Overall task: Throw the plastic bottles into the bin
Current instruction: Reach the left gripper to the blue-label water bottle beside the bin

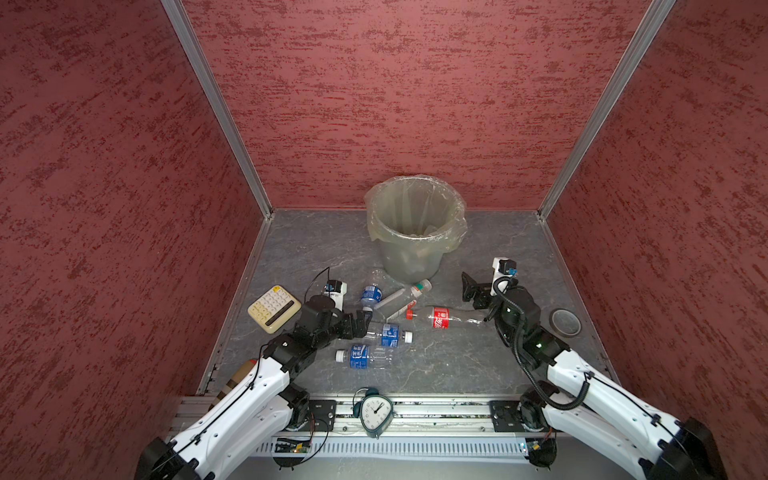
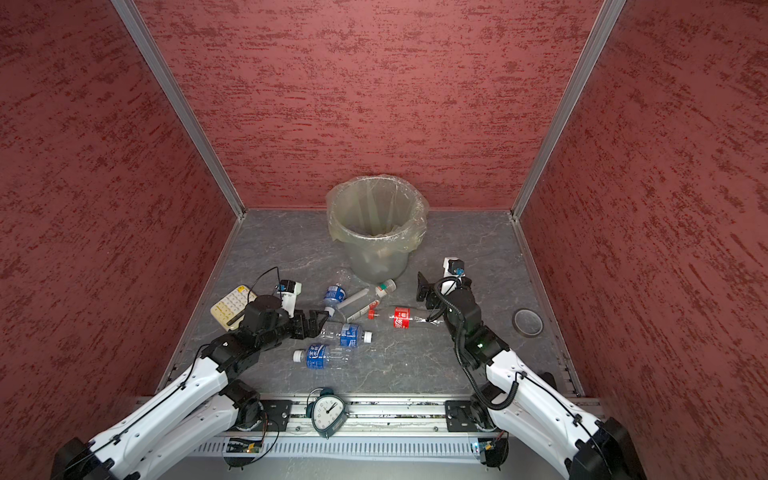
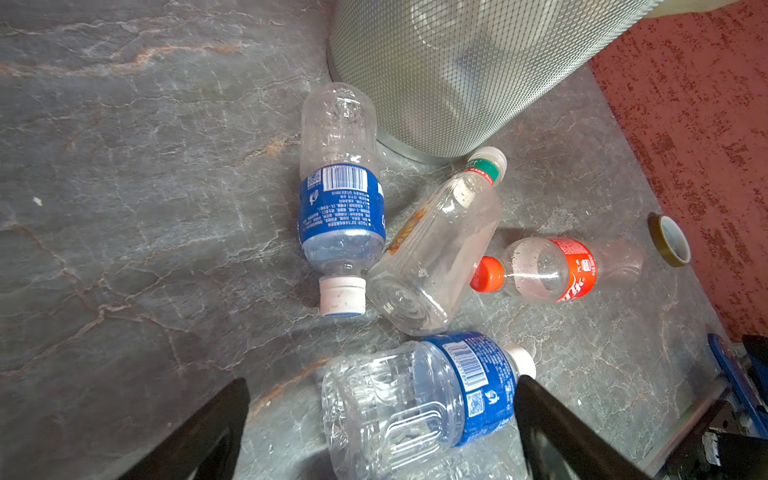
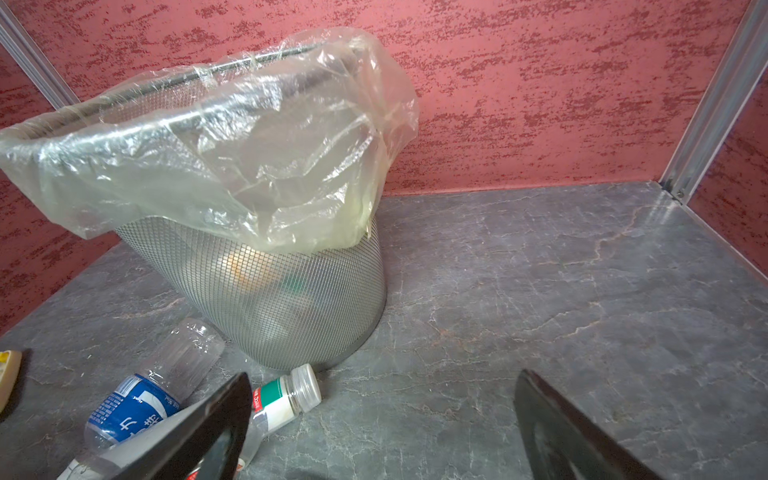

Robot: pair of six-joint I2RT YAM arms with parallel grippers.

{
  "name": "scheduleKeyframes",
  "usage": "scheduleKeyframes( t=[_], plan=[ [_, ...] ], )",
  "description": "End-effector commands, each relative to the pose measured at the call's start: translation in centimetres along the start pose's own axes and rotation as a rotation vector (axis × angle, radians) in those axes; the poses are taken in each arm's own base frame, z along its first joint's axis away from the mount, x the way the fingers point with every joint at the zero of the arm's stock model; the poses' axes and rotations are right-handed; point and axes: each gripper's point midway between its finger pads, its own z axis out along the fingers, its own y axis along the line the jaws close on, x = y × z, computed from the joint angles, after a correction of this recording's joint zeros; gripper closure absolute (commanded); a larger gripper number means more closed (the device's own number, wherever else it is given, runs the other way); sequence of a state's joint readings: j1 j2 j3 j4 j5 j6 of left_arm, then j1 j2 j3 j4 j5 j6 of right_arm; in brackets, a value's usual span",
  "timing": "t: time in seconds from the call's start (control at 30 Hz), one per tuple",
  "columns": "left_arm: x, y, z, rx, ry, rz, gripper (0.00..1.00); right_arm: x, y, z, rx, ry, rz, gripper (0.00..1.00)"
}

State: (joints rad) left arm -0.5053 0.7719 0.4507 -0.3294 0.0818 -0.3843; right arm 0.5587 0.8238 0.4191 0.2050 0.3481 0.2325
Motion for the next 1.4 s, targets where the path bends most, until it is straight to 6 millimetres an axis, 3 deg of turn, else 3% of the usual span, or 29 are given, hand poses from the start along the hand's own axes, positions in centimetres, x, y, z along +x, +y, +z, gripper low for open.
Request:
scheduleKeyframes(
  t=[0.0,0.23,0.47,0.63,1.0,1.37],
  plan=[
    [-2.0,-0.1,0.3,-0.042,-0.025,0.029,0.01,-2.2,-0.2,-0.5,0.000,-0.113,0.065,0.01],
    [-4.4,0.2,3.5,-0.143,0.038,0.037,0.00,-0.8,-0.5,-0.6,-0.004,-0.096,0.073,0.01],
    [-5.9,1.3,7.3,-0.225,0.104,0.058,0.00,-0.8,-0.4,-0.8,-0.018,-0.097,0.073,0.01],
    [-6.5,1.4,9.3,-0.226,0.120,0.073,0.05,-0.8,-0.2,-0.8,-0.029,-0.091,0.076,0.01],
    [-7.0,2.4,12.4,-0.250,0.189,0.059,0.10,-0.3,0.1,-0.2,-0.032,-0.068,0.068,0.01],
    [-5.6,3.0,14.4,-0.253,0.256,0.031,0.17,0.0,0.0,-0.1,-0.023,-0.062,0.060,0.01]
  ],
)
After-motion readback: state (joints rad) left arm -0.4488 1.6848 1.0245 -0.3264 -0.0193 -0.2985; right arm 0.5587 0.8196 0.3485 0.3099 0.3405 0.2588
